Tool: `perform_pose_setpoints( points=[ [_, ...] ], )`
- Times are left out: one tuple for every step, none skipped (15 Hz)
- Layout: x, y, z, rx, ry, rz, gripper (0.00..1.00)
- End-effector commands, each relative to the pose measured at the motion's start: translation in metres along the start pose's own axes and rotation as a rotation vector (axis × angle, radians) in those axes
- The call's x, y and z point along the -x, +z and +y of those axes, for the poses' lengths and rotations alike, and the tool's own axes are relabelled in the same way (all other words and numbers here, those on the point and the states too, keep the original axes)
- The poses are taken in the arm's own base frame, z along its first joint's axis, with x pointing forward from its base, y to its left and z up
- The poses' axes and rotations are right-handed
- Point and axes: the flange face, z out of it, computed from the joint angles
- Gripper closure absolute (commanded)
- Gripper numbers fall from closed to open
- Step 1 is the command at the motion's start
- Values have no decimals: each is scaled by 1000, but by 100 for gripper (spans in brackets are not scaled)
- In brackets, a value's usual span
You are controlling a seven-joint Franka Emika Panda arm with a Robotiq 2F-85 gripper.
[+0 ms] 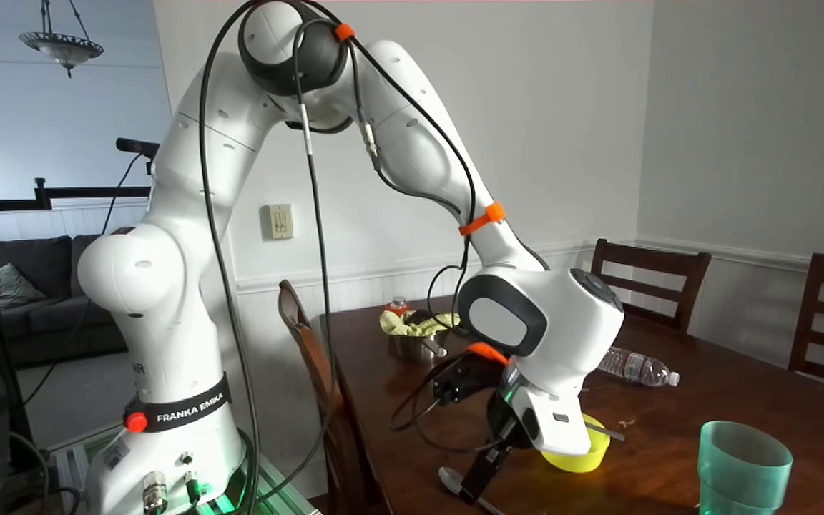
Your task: Put one silver fork and spoon on top of the yellow bowl.
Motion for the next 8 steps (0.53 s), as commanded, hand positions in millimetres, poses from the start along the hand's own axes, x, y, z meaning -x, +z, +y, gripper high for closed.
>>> perform_pose_setpoints(
  points=[
    [-11, 11, -1, -35, -3, -7, 0],
    [-12, 14, -2, -37, -1, -10, 0],
    [-12, 16, -3, -36, -1, -11, 1],
    [-14, 17, -3, -38, -2, -12, 21],
    [-14, 18, -3, -40, -4, -13, 26],
    [-15, 18, -2, -42, -6, -14, 29],
    [-16, 19, -2, -44, -6, -14, 37],
    [-17, 18, -1, -47, -8, -15, 44]
  ],
)
